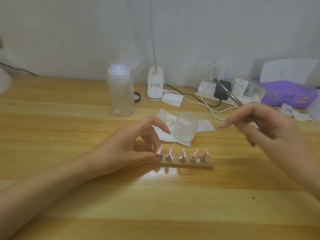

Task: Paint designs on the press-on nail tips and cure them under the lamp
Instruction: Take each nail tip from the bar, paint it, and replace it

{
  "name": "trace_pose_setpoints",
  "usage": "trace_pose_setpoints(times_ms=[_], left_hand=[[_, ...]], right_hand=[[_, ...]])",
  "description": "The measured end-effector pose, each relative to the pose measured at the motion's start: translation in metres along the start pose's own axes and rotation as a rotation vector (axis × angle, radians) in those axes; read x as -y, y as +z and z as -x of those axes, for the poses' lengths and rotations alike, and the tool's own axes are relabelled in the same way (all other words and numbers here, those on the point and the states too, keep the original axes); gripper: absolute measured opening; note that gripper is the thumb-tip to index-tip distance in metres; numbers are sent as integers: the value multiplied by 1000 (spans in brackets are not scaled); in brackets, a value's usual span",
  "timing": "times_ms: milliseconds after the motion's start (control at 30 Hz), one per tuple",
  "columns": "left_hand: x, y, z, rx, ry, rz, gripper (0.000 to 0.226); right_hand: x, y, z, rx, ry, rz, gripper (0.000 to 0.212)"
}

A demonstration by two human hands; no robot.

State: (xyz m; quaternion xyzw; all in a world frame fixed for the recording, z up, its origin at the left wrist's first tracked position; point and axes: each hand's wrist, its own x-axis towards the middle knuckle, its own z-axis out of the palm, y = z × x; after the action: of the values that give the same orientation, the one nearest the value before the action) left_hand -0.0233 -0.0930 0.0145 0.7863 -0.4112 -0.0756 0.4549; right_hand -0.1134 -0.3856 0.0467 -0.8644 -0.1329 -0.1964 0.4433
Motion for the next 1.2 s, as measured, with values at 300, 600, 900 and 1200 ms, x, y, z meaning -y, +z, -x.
trace_pose_setpoints(times_ms=[300,600,900,1200], left_hand=[[-15,9,10,-270,170,-221,52],[-19,-6,-53,-444,-26,402,51],[5,11,-53,-486,-28,317,54],[13,13,-53,-464,-16,375,22]], right_hand=[[-19,-10,-39,-371,93,-439,38],[-30,21,-57,-424,374,-817,19],[-45,33,-49,-349,362,-847,23],[-47,35,-48,-317,331,-849,21]])
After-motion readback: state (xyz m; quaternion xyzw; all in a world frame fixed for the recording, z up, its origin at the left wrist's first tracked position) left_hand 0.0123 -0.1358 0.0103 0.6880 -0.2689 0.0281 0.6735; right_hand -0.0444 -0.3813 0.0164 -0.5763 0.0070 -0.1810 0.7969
